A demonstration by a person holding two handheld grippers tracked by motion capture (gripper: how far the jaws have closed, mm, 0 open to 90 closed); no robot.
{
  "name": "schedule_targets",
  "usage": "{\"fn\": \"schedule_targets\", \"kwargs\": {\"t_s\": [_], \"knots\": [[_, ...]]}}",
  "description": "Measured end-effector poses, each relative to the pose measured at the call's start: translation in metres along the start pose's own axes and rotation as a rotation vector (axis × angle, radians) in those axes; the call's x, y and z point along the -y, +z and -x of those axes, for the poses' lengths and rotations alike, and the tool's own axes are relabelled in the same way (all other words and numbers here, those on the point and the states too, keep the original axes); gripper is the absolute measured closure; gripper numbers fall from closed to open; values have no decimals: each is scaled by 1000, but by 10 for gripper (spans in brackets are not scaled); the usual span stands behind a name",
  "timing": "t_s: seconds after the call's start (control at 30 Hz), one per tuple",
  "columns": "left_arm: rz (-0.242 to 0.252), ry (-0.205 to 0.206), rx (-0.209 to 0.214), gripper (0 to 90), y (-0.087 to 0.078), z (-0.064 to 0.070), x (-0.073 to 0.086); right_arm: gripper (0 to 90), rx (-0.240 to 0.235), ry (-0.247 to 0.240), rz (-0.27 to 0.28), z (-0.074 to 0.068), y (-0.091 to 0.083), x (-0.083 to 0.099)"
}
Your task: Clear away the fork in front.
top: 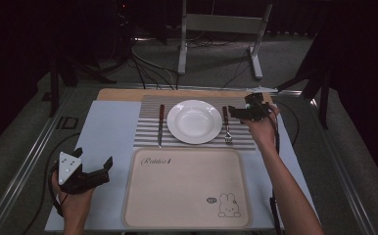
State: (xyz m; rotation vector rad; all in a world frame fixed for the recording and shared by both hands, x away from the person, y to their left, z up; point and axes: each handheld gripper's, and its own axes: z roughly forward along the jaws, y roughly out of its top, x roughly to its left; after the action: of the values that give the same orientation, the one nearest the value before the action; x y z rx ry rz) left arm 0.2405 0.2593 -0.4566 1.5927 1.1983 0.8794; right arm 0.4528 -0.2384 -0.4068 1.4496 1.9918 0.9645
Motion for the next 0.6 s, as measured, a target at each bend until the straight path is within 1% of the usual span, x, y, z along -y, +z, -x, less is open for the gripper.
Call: {"fn": "schedule_targets", "kwargs": {"t_s": [0.1, 0.13, 0.23, 0.27, 0.3, 0.4, 0.43, 0.53, 0.57, 0.6], "knots": [[0, 0, -1, 0, 0, 0, 0, 109, 3, 4, -9, 1, 6, 1], [0, -1, -1, 0, 0, -1, 0, 109, 8, 12, -18, 2, 11, 2], [4, -8, -5, 0, -1, -1, 0, 109, 11, 29, -24, 3, 18, 3], [4, -8, -5, 0, -1, -1, 0, 109, 11, 29, -24, 3, 18, 3], [7, -11, -8, 0, -1, -2, 0, 109, 11, 38, -24, 5, 23, 4], [8, -9, -13, 0, -2, -3, 0, 109, 10, 44, -22, 6, 27, 5], [7, -11, -13, 0, -2, -3, 1, 109, 11, 51, -25, 7, 32, 7], [6, -15, -16, 0, -2, -3, 1, 109, 14, 51, -28, 7, 33, 7], [4, -17, -17, 0, -2, -4, 1, 109, 24, 57, -35, 8, 39, 9], [5, -18, -18, 0, -2, -4, 1, 109, 25, 58, -41, 8, 40, 10]]}}
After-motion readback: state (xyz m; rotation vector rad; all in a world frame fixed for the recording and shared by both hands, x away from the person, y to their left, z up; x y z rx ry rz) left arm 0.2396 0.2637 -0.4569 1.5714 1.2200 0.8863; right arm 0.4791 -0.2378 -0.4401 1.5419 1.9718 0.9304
